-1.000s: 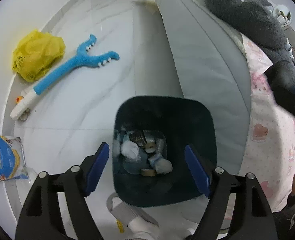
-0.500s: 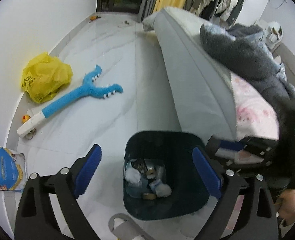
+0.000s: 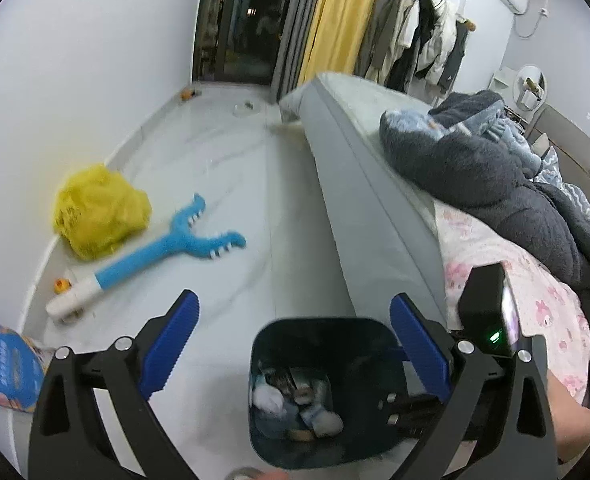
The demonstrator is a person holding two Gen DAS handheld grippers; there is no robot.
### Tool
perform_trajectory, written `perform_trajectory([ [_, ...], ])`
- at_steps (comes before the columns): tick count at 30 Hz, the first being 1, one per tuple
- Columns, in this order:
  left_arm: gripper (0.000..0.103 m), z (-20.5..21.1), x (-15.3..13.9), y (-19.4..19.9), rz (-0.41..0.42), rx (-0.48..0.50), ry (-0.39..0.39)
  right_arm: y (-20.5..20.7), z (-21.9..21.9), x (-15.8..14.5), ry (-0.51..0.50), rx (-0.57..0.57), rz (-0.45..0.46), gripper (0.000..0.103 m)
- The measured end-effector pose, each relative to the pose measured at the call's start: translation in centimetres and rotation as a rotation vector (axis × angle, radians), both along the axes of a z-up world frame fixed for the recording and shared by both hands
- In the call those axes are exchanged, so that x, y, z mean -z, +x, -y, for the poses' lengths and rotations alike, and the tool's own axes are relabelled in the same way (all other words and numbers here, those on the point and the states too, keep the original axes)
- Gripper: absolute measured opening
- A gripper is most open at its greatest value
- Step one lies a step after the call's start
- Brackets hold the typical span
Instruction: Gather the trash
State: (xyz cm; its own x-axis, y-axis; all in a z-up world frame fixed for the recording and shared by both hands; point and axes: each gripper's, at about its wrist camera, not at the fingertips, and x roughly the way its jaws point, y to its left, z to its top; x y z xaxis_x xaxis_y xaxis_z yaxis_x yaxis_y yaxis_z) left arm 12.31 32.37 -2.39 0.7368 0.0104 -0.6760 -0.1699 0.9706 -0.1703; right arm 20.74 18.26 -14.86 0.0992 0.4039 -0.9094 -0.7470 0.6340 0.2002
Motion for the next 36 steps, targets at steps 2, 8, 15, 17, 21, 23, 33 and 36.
perform_trajectory([
  [2,0.098,0.4,-0.8,-0.2,0.031,0.003,0.025,0.0,0.3,0.1,-0.004,0.002,-0.007,0.076],
  [8,0.099,2.0,-2.6,-1.0,0.098,0.009,0.071,-0.5,1.9,-0.8,0.04,0.043,-0.004,0.084],
  [15,0.1,4.5,-4.8,-1.6,0.153,0.034,0.108,-2.1,4.8,-4.0,0.138,0.084,0.075,0.093],
  [17,0.1,5.1,-5.2,-1.4,0.156,0.053,0.102,-2.9,5.8,-5.4,0.164,0.093,0.122,0.097],
  [21,0.1,7.1,-5.6,-1.6,0.154,0.093,0.098,-3.9,8.4,-8.2,0.189,0.135,0.236,0.1],
  [23,0.1,7.8,-5.6,-2.1,0.156,0.092,0.082,-4.3,9.8,-9.2,0.203,0.165,0.273,0.1],
  [33,0.1,12.1,-6.1,-4.7,0.191,0.089,0.074,-6.3,18.4,-14.5,0.236,0.3,0.476,0.1],
  [36,0.1,13.2,-6.4,-5.8,0.196,0.078,0.085,-7.5,21.8,-16.3,0.255,0.344,0.5,0.1],
])
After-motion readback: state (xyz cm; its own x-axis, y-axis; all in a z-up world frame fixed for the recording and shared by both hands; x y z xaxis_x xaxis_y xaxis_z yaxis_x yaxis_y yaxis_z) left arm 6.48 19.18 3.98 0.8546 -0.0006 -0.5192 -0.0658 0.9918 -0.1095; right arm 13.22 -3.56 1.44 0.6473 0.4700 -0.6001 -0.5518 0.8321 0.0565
